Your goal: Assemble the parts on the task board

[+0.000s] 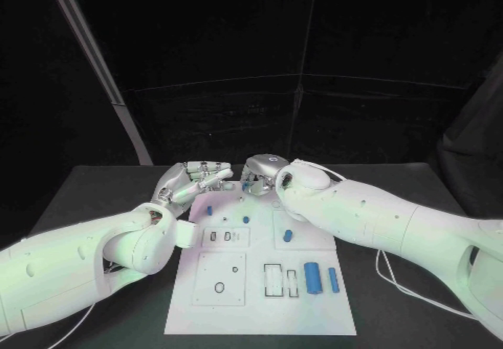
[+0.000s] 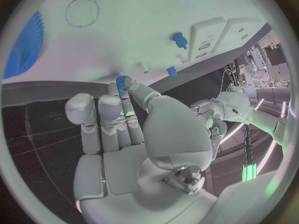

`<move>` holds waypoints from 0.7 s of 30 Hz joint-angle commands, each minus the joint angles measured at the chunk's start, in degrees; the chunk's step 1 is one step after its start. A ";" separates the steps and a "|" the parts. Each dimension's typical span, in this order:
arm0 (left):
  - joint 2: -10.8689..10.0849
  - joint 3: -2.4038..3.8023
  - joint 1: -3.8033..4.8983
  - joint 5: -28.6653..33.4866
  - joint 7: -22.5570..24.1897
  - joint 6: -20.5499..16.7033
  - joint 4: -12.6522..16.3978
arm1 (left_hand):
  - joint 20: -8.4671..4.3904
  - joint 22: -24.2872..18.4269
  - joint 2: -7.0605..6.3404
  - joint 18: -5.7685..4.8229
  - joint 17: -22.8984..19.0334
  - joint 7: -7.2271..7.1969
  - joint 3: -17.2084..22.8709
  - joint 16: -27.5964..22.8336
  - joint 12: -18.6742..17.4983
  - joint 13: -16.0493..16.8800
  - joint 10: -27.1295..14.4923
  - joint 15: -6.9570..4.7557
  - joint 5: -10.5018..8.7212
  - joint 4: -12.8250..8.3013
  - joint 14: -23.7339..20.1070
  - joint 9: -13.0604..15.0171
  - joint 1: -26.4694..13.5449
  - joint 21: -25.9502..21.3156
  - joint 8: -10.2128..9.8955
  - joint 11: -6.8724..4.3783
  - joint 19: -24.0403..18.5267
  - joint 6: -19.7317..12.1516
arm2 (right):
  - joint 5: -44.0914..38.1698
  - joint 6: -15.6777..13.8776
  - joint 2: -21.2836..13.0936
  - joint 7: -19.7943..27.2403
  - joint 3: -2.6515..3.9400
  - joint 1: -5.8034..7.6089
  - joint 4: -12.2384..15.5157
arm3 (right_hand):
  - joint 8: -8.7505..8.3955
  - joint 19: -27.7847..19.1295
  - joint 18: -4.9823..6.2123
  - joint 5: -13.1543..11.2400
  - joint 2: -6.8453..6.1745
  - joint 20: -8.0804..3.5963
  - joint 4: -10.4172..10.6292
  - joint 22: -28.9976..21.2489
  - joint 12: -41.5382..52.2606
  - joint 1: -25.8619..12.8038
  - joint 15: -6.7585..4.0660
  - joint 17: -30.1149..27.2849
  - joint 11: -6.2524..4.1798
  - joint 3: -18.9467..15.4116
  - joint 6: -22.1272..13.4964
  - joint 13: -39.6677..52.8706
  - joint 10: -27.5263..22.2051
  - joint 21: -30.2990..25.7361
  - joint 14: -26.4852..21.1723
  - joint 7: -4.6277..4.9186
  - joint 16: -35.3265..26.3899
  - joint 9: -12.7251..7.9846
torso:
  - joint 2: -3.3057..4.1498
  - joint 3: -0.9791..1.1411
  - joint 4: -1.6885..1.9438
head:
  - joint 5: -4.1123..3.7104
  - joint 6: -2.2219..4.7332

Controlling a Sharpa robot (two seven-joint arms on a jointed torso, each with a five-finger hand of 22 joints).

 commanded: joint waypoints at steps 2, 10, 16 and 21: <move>0.10 0.06 0.11 -0.27 0.06 0.87 0.00 | 0.09 -0.06 0.46 0.72 0.09 0.29 0.03 -0.07 -0.29 -0.09 0.00 0.31 0.08 -0.28 0.17 -0.09 0.06 -0.25 -0.36 0.22 0.32 0.24 | -0.81 -0.58 0.37 -0.69 0.03 0.16 -0.22 | -0.16 -0.91 0.09 -0.27 -0.94 0.23 0.44 -0.85 -0.33 -0.13 0.35 -1.00 0.26 0.18 -1.03 -0.07 -1.00 -0.56 -0.34 0.08 -0.66 -0.09 | -0.01 0.00 0.03 | 0.05 -0.04; 0.11 0.06 0.12 -0.27 -0.09 1.03 -0.05 | 0.11 -0.12 0.55 0.72 0.13 0.29 0.02 -0.23 -0.43 -0.09 0.05 0.33 0.08 -0.45 0.16 -0.09 0.06 -0.32 -0.46 0.22 0.32 0.29 | -0.96 -0.82 0.47 -0.77 0.03 0.16 -0.25 | -0.17 -2.55 0.53 -0.37 -2.15 0.57 1.09 -3.17 -0.35 -0.41 0.74 -2.92 0.66 0.33 -2.78 -0.10 -3.00 -1.76 -0.98 0.37 -1.87 -0.14 | -0.01 -0.02 -0.12 | 0.15 -0.07; 0.03 0.06 0.12 -0.27 -0.24 1.16 -0.07 | 0.11 -0.14 0.55 0.72 0.13 0.30 0.01 -0.28 -0.48 -0.09 0.04 0.33 0.08 -0.50 0.15 -0.10 0.06 -0.34 -0.50 0.24 0.31 0.27 | -0.91 -2.33 -0.27 -1.07 0.03 0.16 0.60 | -0.24 -6.06 1.47 0.03 -4.71 1.60 2.60 -8.85 0.17 -0.36 1.80 -9.57 2.07 -3.25 -12.29 -0.01 -10.44 -5.26 -2.78 1.80 -6.67 -0.33 | -0.02 0.02 -0.09 | 0.13 -0.01; -0.18 0.06 0.12 -0.27 -0.27 1.18 -0.08 | 0.11 -0.14 0.55 0.72 0.13 0.30 0.01 -0.29 -0.49 -0.09 0.03 0.34 0.08 -0.51 0.15 -0.10 0.06 -0.35 -0.51 0.24 0.31 0.27 | 0.53 -4.22 -3.15 -1.53 0.03 0.16 3.83 | 0.65 -4.18 1.05 1.19 -4.21 1.68 3.68 -6.43 2.26 0.12 1.75 -8.01 1.96 -4.66 -10.31 0.39 -8.07 -4.02 -1.95 1.97 -5.44 0.22 | -0.07 -0.02 -0.14 | -0.02 0.01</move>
